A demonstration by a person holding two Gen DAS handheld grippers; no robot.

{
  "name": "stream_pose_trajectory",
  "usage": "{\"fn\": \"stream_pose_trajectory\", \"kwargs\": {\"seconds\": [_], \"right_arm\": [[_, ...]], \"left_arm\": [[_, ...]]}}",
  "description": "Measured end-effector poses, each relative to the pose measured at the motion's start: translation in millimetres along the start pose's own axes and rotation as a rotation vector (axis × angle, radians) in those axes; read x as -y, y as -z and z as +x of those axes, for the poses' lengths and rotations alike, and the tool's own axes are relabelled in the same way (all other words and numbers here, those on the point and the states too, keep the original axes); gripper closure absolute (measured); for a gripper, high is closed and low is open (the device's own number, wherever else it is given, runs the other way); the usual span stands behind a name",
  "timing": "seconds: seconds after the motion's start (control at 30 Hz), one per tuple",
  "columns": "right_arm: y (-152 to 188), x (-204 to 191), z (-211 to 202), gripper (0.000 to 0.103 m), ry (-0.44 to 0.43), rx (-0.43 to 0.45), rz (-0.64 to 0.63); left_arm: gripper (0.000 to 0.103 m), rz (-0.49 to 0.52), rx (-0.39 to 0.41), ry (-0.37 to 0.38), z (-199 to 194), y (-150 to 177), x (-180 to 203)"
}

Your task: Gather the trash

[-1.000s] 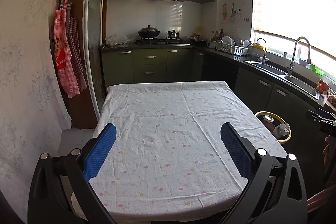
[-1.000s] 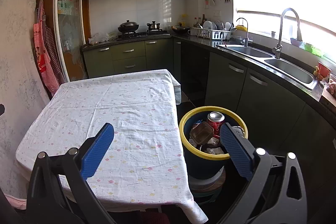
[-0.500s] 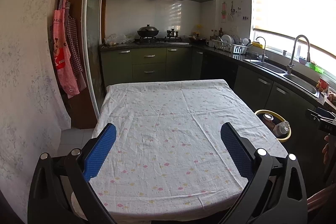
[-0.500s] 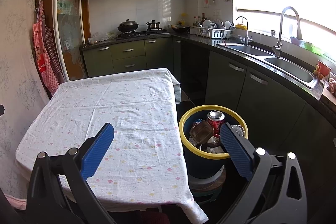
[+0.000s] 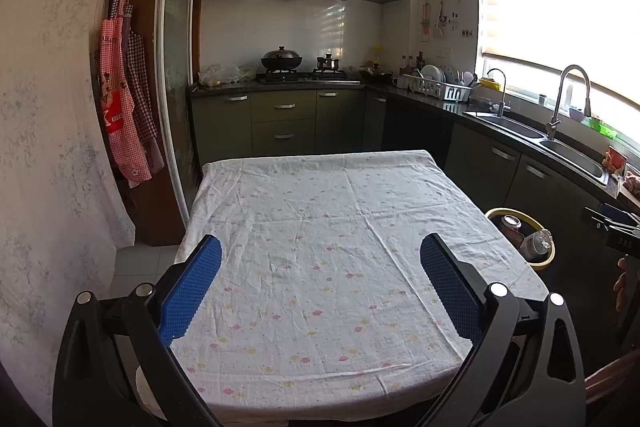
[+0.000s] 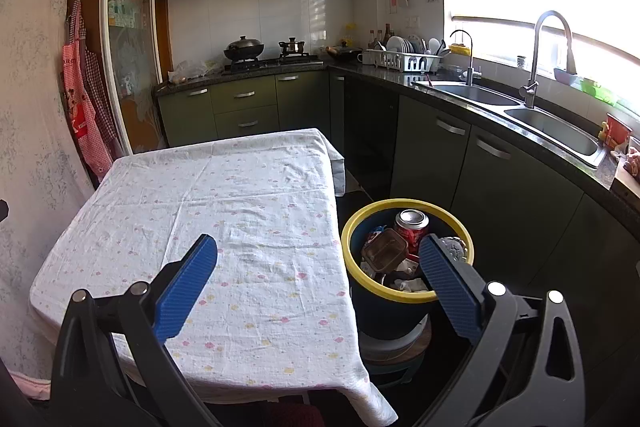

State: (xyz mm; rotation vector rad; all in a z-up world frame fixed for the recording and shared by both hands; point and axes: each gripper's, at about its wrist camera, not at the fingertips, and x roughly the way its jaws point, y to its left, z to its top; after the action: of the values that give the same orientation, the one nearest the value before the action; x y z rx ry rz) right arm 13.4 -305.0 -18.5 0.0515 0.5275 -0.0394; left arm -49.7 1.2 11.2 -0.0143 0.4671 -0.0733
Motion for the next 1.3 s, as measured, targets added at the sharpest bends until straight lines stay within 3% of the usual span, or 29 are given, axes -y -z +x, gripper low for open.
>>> {"fn": "stream_pose_trajectory", "kwargs": {"seconds": [0.97,1.3], "right_arm": [[7.3,-6.5,8.0,0.007,-0.004,-0.011,-0.001],[9.6,-11.3,12.7,0.007,-0.008,-0.021,-0.003]], "left_arm": [[0.005,0.002,0.015,0.015,-3.1,-9.3,-2.1],[0.005,-0.014,0.02,0.067,2.0,-15.3,-3.2]]}}
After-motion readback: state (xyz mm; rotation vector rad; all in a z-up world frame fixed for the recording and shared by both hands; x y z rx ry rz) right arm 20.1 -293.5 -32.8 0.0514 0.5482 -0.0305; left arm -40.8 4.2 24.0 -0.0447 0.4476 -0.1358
